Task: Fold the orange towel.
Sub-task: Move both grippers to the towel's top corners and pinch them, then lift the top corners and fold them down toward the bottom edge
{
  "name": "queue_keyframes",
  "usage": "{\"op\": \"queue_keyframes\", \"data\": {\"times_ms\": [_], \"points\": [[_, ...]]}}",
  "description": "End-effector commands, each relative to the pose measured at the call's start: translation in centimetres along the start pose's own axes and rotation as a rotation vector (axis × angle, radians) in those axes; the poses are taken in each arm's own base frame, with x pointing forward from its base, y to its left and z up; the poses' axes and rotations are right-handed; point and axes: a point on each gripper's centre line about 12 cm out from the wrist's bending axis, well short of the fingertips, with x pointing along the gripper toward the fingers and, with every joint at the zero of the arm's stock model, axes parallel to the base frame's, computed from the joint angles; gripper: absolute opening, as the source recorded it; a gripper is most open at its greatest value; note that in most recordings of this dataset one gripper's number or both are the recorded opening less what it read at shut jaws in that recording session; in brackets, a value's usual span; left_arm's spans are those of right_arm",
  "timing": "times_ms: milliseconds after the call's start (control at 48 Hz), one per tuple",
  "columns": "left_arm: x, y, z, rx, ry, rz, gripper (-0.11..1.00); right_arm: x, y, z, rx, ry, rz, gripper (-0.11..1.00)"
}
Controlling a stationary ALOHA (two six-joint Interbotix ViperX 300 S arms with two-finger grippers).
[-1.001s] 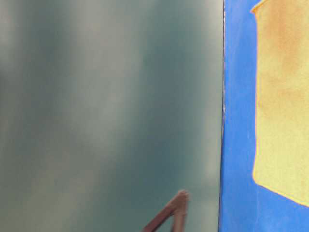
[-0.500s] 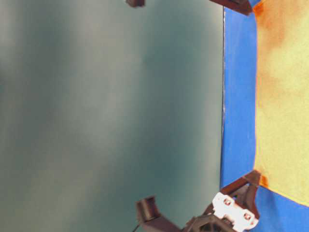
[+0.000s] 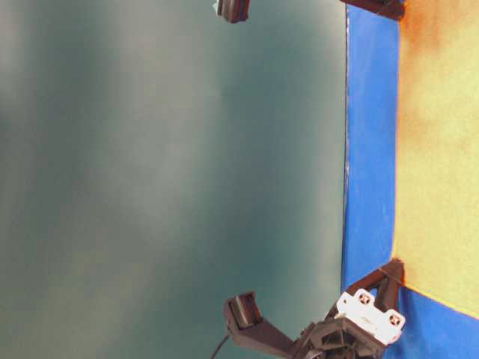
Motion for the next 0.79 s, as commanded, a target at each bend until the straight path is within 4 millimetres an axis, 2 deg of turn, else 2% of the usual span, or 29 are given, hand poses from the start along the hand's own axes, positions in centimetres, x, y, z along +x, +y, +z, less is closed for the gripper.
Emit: {"op": "queue_keyframes", "data": {"times_ms": [0,83,313,605,771], "points": [[0.0,0.1,-0.9,0.000,0.048,0.003,0.14,-0.2,0.0,0.1,-0.003,-0.015,0.001,0.02],[-0.1,0.0,-1.1,0.003,0.058,-0.001,0.02,-0.3,0.0,0.0,-0.003,-0.017,0.001,0.02],[-0.7,-0.3,-0.5,0.006,0.051,-0.006,0.02,-0.6,0.0,0.8,-0.004,-0.044,0.002,0.02],[-4.1,-0.9,3.9,0.018,-0.043,-0.024,0.02,-3.6,0.1,3.1,-0.006,-0.126,0.004,0.02],[-4.8,-0.9,4.9,0.057,-0.077,-0.024,0.02,-4.5,0.1,3.2,-0.006,-0.130,0.003,0.02]]}}
